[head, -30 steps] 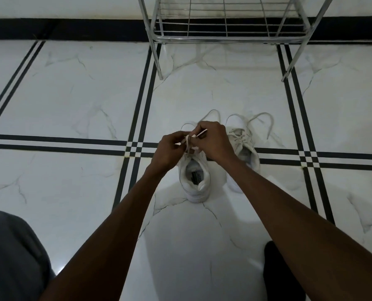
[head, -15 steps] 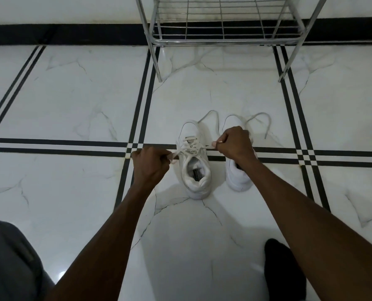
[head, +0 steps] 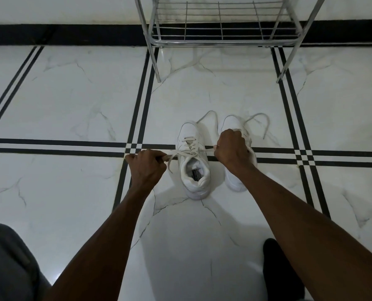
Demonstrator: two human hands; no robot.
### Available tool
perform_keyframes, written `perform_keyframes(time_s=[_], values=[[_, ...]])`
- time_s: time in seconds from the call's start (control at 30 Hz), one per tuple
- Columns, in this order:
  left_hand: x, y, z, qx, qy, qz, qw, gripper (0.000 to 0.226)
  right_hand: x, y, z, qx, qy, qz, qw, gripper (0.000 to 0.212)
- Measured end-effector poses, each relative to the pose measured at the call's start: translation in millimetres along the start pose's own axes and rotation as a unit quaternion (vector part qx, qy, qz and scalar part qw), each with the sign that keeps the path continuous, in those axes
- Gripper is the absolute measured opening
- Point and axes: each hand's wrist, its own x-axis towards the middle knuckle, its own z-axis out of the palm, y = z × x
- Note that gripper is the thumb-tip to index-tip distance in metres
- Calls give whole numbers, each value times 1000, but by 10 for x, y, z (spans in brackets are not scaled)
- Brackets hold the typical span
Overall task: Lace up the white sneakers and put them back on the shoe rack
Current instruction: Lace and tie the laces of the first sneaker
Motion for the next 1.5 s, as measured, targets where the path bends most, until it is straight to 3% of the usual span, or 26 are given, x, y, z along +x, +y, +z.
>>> perform_keyframes(time_s=[0.2, 0.3, 0.4, 0.5, 0.6, 0.67, 0.83, 0.93, 1.03, 1.1, 1.17, 1.33, 1.5], values=[[-4, 35, 13, -37, -62, -35, 997, 21, 30, -10, 37, -10, -36, -21, 999, 18], [-2, 57, -22, -56, -75, -27, 995, 20, 138, 21, -6, 69, -65, -58, 994, 16], [-2, 61, -4, -82, -85, -35, 992, 18, 104, -56, -151, 171, -110, -159, 966, 39], [-31, 119, -1, -116, -93, -32, 988, 27, -41, -205, -142, 96, -144, -237, 956, 52], [-54, 165, -3, -122, -102, -21, 987, 24, -154, -304, -16, 43, -128, -252, 958, 33], [-48, 160, -4, -126, -101, -24, 987, 22, -157, -327, 4, 81, -119, -224, 964, 22], [-15, 120, 25, -166, -104, -34, 980, 25, 43, -210, -140, 279, -79, -14, 957, 19], [11, 111, 76, -186, -104, -19, 977, 28, 207, -79, -121, 277, -64, 67, 956, 30], [28, 130, 97, -201, -116, -21, 973, 36, 250, 1, -64, 255, -92, 106, 957, 57], [42, 138, 100, -206, -113, -11, 972, 34, 214, 35, -67, 229, -86, 77, 967, 70], [50, 143, 103, -213, -108, 3, 971, 28, 181, 66, -60, 212, -90, -12, 973, 71], [66, 200, 120, -176, -105, 21, 978, 19, 117, 92, 79, 128, -140, -214, 958, 41], [69, 202, 117, -22, -56, 84, 995, 19, 22, 17, 48, 95, -126, -220, 963, 26]])
